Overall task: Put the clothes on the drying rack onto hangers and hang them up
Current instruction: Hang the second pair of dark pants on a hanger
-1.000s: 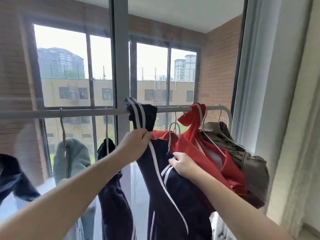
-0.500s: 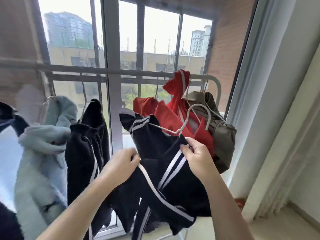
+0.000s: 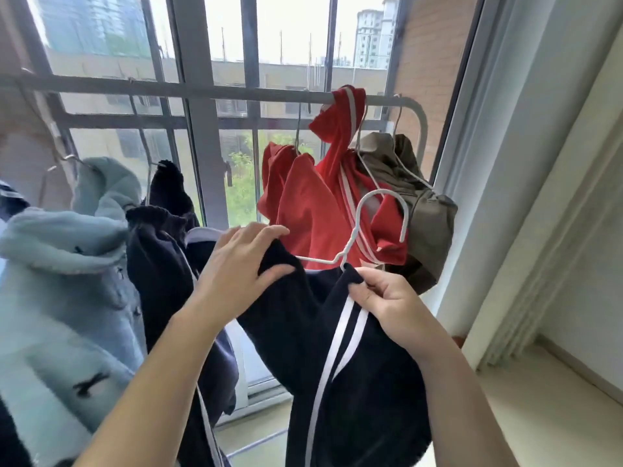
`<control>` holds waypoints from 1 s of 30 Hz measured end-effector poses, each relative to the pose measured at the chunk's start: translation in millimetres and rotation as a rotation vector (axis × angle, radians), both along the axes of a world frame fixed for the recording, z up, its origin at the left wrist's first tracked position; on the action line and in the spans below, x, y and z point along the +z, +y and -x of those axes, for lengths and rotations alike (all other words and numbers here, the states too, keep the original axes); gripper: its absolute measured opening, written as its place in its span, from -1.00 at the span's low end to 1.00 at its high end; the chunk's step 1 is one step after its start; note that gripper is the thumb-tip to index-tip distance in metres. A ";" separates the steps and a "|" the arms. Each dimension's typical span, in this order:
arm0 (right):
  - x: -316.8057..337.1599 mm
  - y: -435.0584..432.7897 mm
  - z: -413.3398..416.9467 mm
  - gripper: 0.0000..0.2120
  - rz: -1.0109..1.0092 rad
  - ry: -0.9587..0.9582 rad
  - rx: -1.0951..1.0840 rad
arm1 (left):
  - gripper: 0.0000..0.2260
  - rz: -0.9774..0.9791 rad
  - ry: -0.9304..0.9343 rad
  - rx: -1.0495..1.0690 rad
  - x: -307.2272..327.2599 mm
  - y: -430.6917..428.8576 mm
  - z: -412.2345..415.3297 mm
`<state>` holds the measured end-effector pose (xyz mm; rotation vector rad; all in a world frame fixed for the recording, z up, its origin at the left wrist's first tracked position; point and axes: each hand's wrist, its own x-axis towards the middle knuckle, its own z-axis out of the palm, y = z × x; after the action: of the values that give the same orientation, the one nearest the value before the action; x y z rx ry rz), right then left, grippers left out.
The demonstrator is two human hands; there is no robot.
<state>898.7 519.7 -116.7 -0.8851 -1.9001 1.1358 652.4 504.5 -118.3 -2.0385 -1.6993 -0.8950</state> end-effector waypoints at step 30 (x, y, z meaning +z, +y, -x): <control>-53.8 9.7 -5.2 -0.79 -0.104 -0.453 -0.908 | -0.73 -0.153 -0.145 0.004 -38.7 -36.3 41.4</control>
<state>904.0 529.4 -170.5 -1.7959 -1.5344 0.2913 610.9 468.2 -157.0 -1.9109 -1.6502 -1.1597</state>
